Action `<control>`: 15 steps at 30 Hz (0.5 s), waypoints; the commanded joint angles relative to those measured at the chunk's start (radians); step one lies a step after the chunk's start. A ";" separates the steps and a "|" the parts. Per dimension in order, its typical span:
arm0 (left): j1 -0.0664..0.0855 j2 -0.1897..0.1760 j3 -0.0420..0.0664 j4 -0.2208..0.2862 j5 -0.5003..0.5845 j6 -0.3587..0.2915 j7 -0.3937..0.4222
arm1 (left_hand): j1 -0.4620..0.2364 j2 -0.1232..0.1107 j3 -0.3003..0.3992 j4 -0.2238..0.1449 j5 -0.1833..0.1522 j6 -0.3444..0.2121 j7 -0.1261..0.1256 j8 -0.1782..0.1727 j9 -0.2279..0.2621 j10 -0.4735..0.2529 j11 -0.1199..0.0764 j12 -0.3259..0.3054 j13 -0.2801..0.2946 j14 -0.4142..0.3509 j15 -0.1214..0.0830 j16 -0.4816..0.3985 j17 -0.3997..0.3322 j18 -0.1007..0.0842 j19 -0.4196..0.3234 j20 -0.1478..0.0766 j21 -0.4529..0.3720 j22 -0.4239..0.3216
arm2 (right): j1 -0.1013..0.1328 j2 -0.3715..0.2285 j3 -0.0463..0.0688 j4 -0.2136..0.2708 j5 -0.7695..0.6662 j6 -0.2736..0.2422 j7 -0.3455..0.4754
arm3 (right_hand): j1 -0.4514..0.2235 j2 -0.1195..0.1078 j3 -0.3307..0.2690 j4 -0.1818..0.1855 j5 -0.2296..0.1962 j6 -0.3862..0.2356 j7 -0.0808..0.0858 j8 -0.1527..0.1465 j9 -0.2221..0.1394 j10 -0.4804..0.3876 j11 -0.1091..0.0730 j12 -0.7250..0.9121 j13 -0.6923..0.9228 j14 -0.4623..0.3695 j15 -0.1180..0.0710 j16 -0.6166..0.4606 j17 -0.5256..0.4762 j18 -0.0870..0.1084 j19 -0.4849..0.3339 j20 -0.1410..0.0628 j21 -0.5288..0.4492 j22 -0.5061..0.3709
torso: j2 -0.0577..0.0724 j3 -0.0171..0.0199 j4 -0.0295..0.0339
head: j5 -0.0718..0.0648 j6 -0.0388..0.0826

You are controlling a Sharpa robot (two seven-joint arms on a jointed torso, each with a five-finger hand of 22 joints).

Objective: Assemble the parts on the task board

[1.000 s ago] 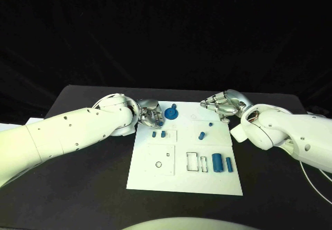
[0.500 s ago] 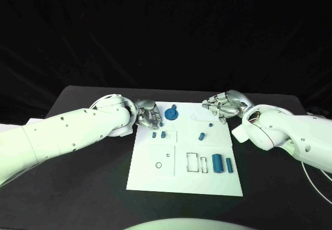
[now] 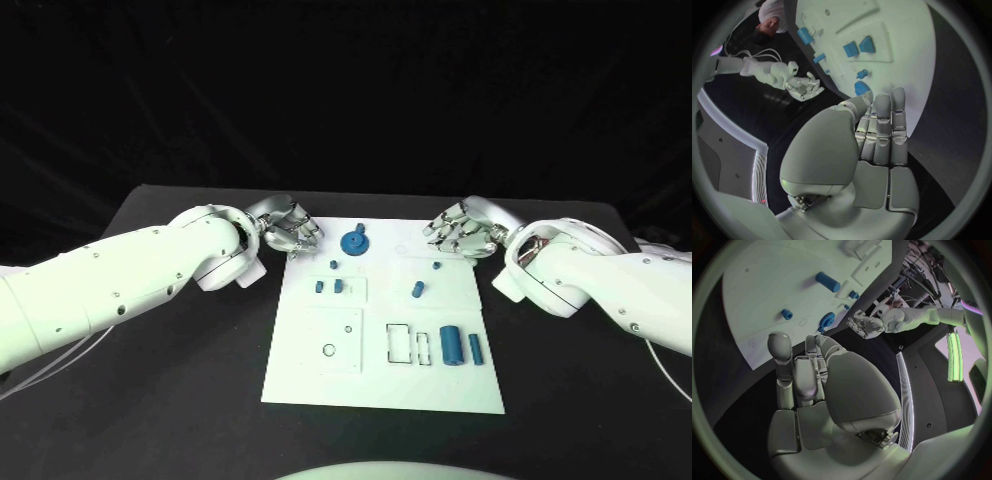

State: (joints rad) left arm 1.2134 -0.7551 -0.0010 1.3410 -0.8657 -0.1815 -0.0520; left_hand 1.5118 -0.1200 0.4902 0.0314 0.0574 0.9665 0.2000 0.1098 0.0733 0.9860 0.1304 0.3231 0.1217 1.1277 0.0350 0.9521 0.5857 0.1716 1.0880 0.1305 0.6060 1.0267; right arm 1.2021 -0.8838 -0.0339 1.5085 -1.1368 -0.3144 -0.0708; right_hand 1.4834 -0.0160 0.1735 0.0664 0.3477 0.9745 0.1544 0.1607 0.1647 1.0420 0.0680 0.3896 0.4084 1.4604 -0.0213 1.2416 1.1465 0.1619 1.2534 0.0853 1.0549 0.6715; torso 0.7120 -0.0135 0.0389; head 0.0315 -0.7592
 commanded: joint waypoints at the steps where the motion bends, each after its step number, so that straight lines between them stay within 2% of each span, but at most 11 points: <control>1: -0.001 -0.017 0.000 0.022 0.434 -0.124 0.199 | -0.014 0.007 0.003 0.007 0.003 0.010 -0.001 0.007 -0.001 -0.002 -0.004 0.014 0.002 -0.004 0.000 -0.013 -0.014 0.011 -0.009 0.001 -0.008 -0.005 | -0.001 -0.007 0.000 0.008 -0.280 0.076 -0.032 | -0.004 -0.016 0.022 -0.006 -0.017 0.012 -0.007 -0.011 -0.004 0.014 0.003 -0.054 -0.055 0.041 0.004 0.008 0.007 -0.010 0.014 0.003 0.015 0.021 | -0.003 -0.0019 -0.0043 | -0.005 0.006; 2: -0.002 -0.024 -0.001 0.030 0.498 -0.132 0.222 | -0.022 0.009 0.001 0.011 0.003 0.014 -0.002 0.010 -0.001 0.002 -0.005 0.022 0.003 -0.002 0.000 -0.014 -0.018 0.011 -0.009 0.002 -0.010 -0.007 | -0.001 -0.009 0.000 0.011 -0.311 0.082 -0.039 | -0.006 -0.019 0.028 -0.007 -0.023 0.017 -0.008 -0.013 -0.005 0.016 0.003 -0.068 -0.069 0.041 0.005 0.009 0.008 -0.011 0.015 0.003 0.017 0.024 | -0.003 -0.0021 -0.0058 | -0.007 0.011; 4: -0.004 -0.038 -0.003 0.049 0.629 -0.142 0.265 | -0.034 0.012 -0.004 0.016 0.003 0.023 -0.007 0.018 -0.001 0.017 -0.011 0.040 0.008 0.004 -0.003 -0.016 -0.024 0.012 -0.007 0.002 -0.015 -0.012 | -0.001 -0.013 0.000 0.021 -0.375 0.097 -0.057 | -0.010 -0.024 0.038 -0.009 -0.037 0.028 -0.011 -0.017 -0.006 0.023 0.002 -0.092 -0.095 0.042 0.007 0.011 0.009 -0.011 0.018 0.004 0.021 0.031 | -0.003 -0.0027 -0.0084 | -0.014 0.013; 7: -0.008 -0.051 -0.005 0.069 0.743 -0.147 0.301 | -0.047 0.016 -0.013 0.021 0.003 0.028 -0.011 0.024 -0.001 0.031 -0.017 0.063 0.013 0.010 -0.006 -0.016 -0.031 0.013 -0.002 0.001 -0.022 -0.020 | -0.001 -0.015 0.000 0.032 -0.449 0.114 -0.083 | -0.021 -0.035 0.054 -0.009 -0.063 0.047 -0.016 -0.027 -0.008 0.038 0.001 -0.135 -0.147 0.042 0.009 0.012 0.008 -0.012 0.021 0.006 0.025 0.036 | -0.005 -0.0035 -0.0068 | -0.022 0.016; 10: -0.014 -0.065 -0.007 0.096 0.812 -0.155 0.321 | -0.055 0.023 -0.015 0.025 0.005 0.028 -0.011 0.027 -0.002 0.037 -0.020 0.077 0.017 0.015 -0.008 -0.016 -0.036 0.013 0.003 -0.001 -0.029 -0.027 | -0.001 -0.011 0.000 0.039 -0.522 0.136 -0.114 | -0.032 -0.046 0.066 -0.008 -0.087 0.066 -0.025 -0.037 -0.010 0.047 -0.002 -0.172 -0.191 0.040 0.008 0.003 -0.005 -0.011 0.017 0.006 0.019 0.029 | -0.005 -0.0045 -0.0049 | -0.025 0.017; 15: -0.023 -0.080 -0.013 0.130 0.850 -0.159 0.329 | -0.067 0.023 -0.019 0.030 0.006 0.009 -0.002 0.021 -0.006 0.028 -0.014 0.086 0.017 0.017 -0.004 -0.017 -0.042 0.011 0.008 0.001 -0.037 -0.035 | -0.003 -0.002 0.000 0.047 -0.600 0.147 -0.154 | -0.030 -0.064 0.077 -0.017 -0.136 0.072 -0.031 -0.056 -0.016 0.036 0.001 -0.215 -0.234 0.035 0.010 -0.015 -0.027 -0.009 0.009 0.007 0.007 0.013 | -0.003 -0.0020 -0.0067 | -0.026 0.018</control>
State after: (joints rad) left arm 1.1918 -0.8342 -0.0138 1.4599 -0.1442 -0.3149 0.2155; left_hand 1.4546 -0.0970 0.4737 0.0562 0.0574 0.9809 0.1971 0.1338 0.0681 1.0169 0.1108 0.4051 0.1373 1.1407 0.0304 0.9409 0.5442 0.1713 1.0881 0.1304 0.5729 0.9919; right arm 1.2008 -0.8883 -0.0336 1.5525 -1.5986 -0.2167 -0.1630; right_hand 1.4526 -0.0700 0.2448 0.0497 0.2164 1.0417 0.1268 0.1071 0.1502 1.0836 0.0643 0.1792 0.1787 1.4633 -0.0181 1.2306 1.1216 0.1621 1.2646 0.0913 1.0654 0.6860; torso 0.7075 -0.0168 0.0329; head 0.0068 -0.7424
